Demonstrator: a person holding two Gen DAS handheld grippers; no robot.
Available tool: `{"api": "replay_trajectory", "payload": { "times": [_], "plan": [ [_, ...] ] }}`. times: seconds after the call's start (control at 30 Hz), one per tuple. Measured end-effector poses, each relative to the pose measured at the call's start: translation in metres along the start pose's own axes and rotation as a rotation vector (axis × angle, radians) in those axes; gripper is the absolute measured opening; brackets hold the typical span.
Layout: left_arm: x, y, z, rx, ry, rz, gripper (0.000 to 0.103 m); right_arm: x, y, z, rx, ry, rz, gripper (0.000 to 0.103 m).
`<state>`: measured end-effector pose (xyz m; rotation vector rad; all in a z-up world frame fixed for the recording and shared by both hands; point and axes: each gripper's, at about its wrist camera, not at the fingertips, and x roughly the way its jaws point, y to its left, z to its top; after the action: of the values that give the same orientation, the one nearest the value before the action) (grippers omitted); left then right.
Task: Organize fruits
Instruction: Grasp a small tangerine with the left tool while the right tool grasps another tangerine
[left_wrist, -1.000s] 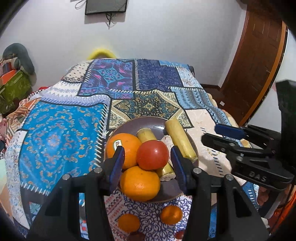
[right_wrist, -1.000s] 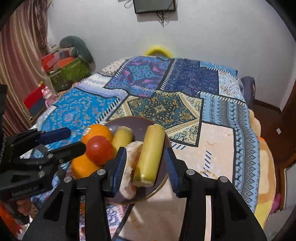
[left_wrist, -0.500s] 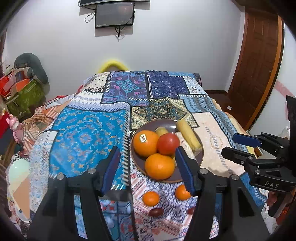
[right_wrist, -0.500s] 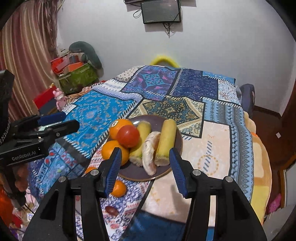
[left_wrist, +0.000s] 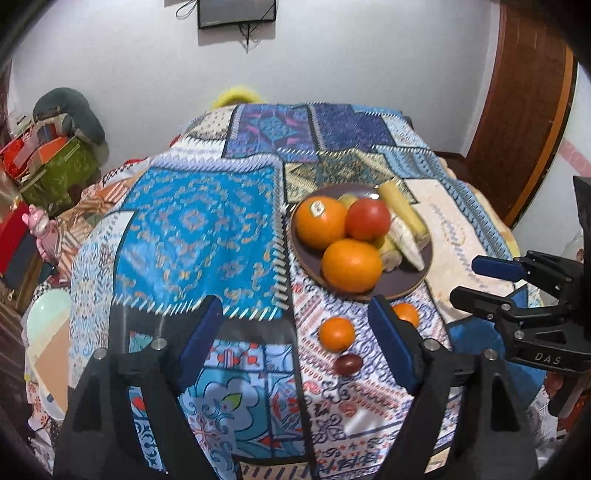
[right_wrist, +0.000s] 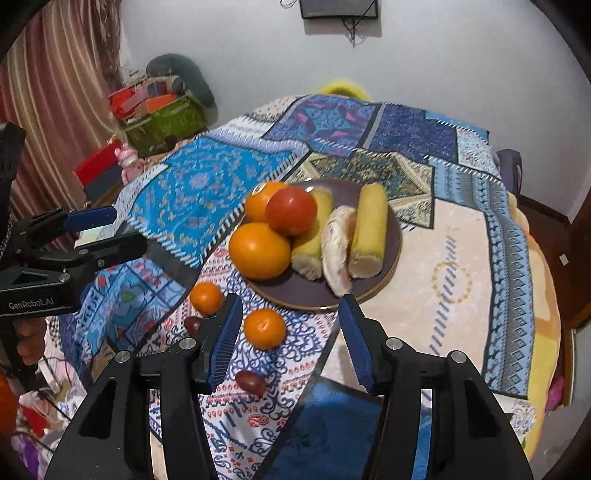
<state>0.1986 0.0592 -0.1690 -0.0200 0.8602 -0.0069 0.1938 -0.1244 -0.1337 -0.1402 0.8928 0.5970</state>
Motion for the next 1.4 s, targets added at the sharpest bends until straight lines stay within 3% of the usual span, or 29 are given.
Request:
{"api": "replay_trajectory", "payload": {
  "times": [0.43,0.67,0.8,1.4],
  "plan": [
    [0.031,0.001,-0.026,0.031,0.063,-0.035,0.083,0.047,0.016,-0.015,-0.008,0.120,0.029,0.052],
    [0.045,-0.005,-0.029,0.039,0.098,-0.067,0.076,0.066,0.014,-0.020,0.002,0.156,0.049,0.052],
    [0.053,-0.009,-0.029,0.034,0.119,-0.085,0.068,0.069,0.013,-0.022,0.004,0.158,0.069,0.035],
    [0.090,-0.030,-0.028,0.067,0.204,-0.116,0.044,0.031,-0.018,-0.018,0.060,0.051,0.032,0.035]
  ]
}}
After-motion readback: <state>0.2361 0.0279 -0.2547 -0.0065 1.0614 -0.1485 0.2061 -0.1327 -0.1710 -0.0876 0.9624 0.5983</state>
